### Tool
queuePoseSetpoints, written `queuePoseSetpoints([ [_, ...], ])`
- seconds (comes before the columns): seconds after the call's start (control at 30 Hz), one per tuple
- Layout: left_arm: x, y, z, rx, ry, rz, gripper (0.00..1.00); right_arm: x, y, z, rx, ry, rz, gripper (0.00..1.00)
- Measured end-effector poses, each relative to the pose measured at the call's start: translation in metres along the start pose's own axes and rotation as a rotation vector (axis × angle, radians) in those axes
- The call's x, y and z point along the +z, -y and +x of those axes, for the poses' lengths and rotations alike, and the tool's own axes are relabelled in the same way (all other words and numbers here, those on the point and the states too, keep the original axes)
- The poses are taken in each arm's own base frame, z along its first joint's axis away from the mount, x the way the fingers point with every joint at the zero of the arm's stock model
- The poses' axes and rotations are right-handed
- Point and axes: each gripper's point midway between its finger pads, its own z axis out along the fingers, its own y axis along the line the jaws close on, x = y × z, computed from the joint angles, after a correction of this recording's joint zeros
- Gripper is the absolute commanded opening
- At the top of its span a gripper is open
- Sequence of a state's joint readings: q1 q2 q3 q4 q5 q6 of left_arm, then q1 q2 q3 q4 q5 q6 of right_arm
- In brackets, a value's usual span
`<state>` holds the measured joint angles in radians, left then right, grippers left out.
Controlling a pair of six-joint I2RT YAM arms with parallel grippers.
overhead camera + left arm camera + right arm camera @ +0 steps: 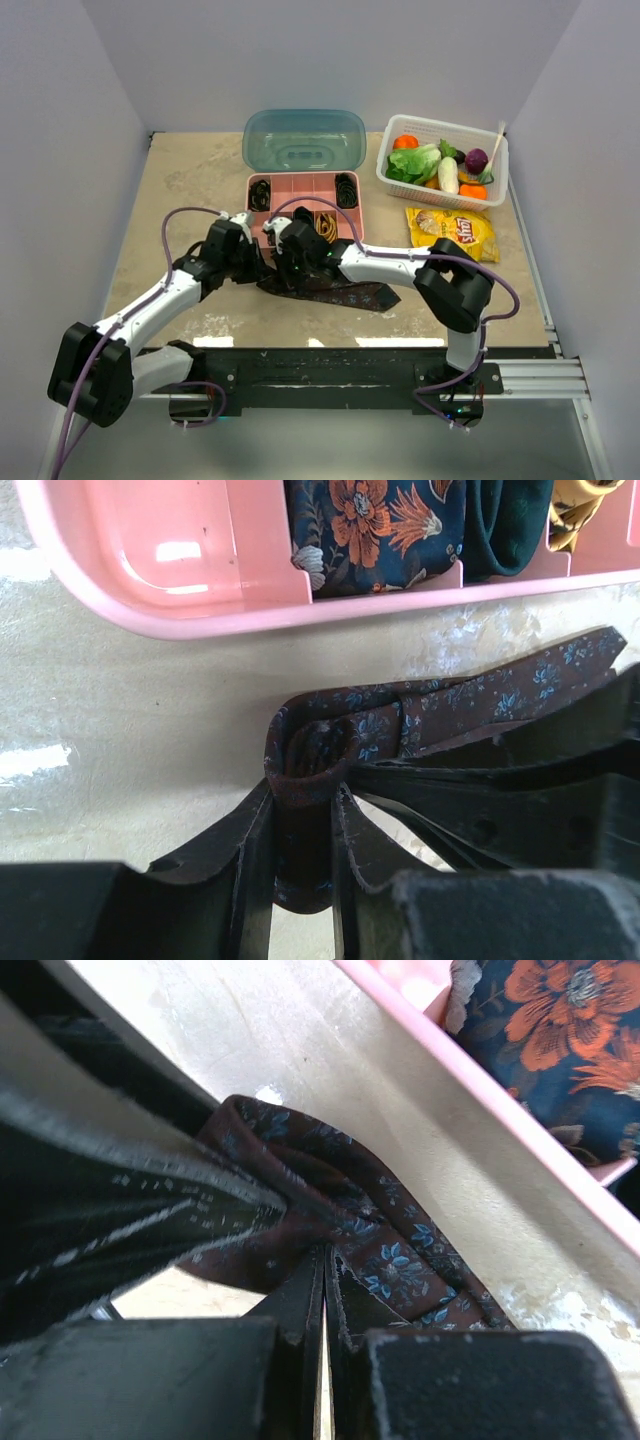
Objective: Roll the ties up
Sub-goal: Roll the tie at the center of the board.
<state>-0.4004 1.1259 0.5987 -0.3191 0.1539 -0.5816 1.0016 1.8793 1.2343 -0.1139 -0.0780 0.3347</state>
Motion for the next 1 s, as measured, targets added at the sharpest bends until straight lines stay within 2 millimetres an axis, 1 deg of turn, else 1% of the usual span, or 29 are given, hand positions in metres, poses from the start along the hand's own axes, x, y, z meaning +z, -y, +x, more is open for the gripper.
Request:
queuePoseSetpoints([
  [0.23,0.004,-0.001,0.005,0.028,-0.026,-0.049,0.0,0.008,-0.001,0.006,0.005,-0.026,-0.012,0.0],
  [0.4,0.002,0.0,0.003,0.041,-0.026,-0.078,0.0,0.008,0.002,0.004,0.005,-0.019,0.001,0.0],
  [0.47,0.0,-0.001,0.0,0.046,-0.024,-0.097,0.0,0.006,0.006,0.001,0.008,-0.008,0.016,0.0],
  [0.53,-0.002,-0.001,-0.004,0.054,-0.016,-0.119,0.0,0.002,0.008,-0.005,0.012,0.007,0.021,0.0],
  [0.67,-0.006,-0.005,-0.01,0.074,-0.002,-0.179,0.0,-0.015,0.016,-0.023,0.028,0.057,0.03,0.0],
  [0.77,-0.009,-0.009,-0.012,0.101,-0.003,-0.237,0.0,-0.028,0.025,-0.034,0.044,0.094,0.043,0.0],
  [0.8,-0.01,-0.01,-0.013,0.109,-0.005,-0.258,0.0,-0.033,0.032,-0.038,0.053,0.105,0.055,0.0],
  [0.9,-0.013,-0.016,-0.013,0.138,-0.009,-0.327,0.0,-0.043,0.046,-0.041,0.07,0.126,0.086,0.0],
  [1.0,-0.017,-0.022,-0.014,0.169,-0.015,-0.396,0.0,-0.05,0.06,-0.039,0.085,0.127,0.114,0.0],
])
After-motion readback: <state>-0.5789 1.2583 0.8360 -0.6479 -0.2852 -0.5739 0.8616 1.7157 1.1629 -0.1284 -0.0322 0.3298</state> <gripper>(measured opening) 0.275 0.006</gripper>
